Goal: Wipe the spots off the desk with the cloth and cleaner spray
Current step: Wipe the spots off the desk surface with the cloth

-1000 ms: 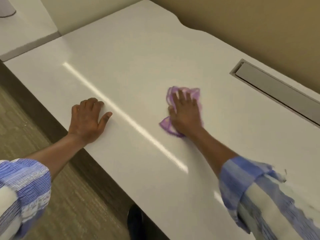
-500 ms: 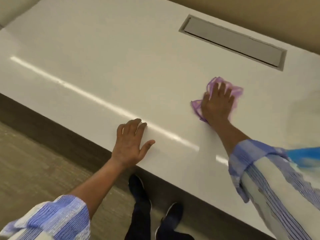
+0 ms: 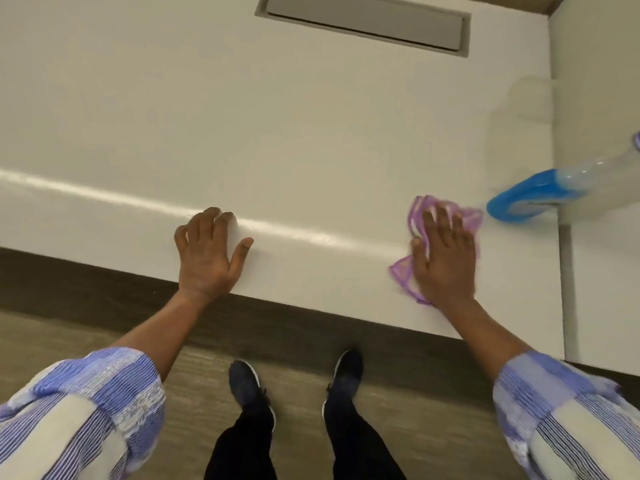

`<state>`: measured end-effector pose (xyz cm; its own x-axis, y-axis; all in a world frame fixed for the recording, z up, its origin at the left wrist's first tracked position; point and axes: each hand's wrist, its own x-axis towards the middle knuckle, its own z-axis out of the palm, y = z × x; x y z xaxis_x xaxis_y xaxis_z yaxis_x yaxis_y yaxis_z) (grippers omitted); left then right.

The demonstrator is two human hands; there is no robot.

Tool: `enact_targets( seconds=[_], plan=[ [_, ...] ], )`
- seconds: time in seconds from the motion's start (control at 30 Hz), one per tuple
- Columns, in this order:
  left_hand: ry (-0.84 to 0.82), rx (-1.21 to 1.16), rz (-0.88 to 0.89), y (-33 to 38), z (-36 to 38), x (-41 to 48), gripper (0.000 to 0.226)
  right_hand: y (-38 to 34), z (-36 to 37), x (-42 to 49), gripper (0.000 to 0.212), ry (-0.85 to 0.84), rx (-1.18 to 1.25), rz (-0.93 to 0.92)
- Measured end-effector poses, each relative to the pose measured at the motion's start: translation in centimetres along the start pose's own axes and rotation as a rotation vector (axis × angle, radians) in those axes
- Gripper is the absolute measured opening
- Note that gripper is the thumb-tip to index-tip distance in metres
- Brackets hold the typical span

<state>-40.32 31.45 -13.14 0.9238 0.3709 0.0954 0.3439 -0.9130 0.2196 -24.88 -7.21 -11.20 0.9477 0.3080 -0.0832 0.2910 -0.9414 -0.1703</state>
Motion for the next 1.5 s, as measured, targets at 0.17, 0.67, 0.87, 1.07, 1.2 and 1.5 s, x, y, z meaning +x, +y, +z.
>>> enact_targets(
  seconds=[0.17,0.67,0.87,1.07,1.2,1.5],
  plan=[
    [-0.043,-0.062,0.006,0.1,-0.4,-0.1,0.07,-5.0,1.3,-4.4,0.067,0.03,0.055,0.452],
    [0.029,-0.13,-0.183,-18.5,-4.6,-3.5,0.067,-44.7,8.1,3.4,0.082,-0.108,0.124,-0.187],
    [0.071,-0.17,-0.284,-20.9,-6.5,-6.7,0.067,-47.2,8.9,0.3,0.068,-0.24,0.045,-0.817],
    [0.0,-0.328,-0.256,-14.5,-8.5,-9.6,0.065,-33.7,5.6,-4.6,0.066,-0.322,0.066,-0.795],
    [-0.073,-0.47,-0.156,-7.4,-9.1,-10.4,0.057,-24.6,1.7,-8.9,0.058,-0.3,0.18,-0.382],
    [-0.98,-1.164,-0.38,9.8,-13.4,-4.8,0.085,-21.2,-6.7,-12.0,0.042,-0.207,0.807,0.19]
  ],
)
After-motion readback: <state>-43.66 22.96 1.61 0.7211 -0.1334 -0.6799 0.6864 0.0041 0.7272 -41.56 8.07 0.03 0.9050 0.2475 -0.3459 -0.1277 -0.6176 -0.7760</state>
